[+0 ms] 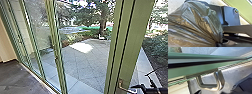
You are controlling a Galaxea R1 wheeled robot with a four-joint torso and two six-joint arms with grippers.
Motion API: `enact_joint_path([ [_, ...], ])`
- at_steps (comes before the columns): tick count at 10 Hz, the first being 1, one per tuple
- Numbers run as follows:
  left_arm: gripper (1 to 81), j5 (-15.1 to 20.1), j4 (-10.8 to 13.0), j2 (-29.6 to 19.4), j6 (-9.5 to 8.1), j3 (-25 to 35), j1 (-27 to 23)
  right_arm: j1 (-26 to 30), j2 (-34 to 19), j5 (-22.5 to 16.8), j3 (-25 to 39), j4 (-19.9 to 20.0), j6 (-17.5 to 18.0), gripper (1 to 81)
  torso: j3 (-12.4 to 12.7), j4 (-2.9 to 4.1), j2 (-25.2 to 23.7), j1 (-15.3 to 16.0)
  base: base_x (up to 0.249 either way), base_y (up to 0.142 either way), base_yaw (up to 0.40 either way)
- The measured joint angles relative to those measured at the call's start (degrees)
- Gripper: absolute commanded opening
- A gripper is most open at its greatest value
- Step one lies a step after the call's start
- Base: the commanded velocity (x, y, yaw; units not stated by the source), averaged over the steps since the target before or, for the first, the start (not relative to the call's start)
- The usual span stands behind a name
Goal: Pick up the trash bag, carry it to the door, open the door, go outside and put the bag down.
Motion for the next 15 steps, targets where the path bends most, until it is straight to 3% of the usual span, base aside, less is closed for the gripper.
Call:
enact_joint_path([
  [11,1.0,0.0,0.0,0.0,0.00,0.0,0.2,-3.1,8.6,0.5,-9.6,0.0,5.1,81.1,0.0,0.00,0.0,0.0,0.000,0.000,0.000],
  [15,1.0,0.0,0.0,0.0,-0.02,0.0,0.2,-7.7,11.1,7.7,-12.1,0.7,5.0,81.1,0.0,0.00,0.0,0.0,0.000,0.000,0.000],
])
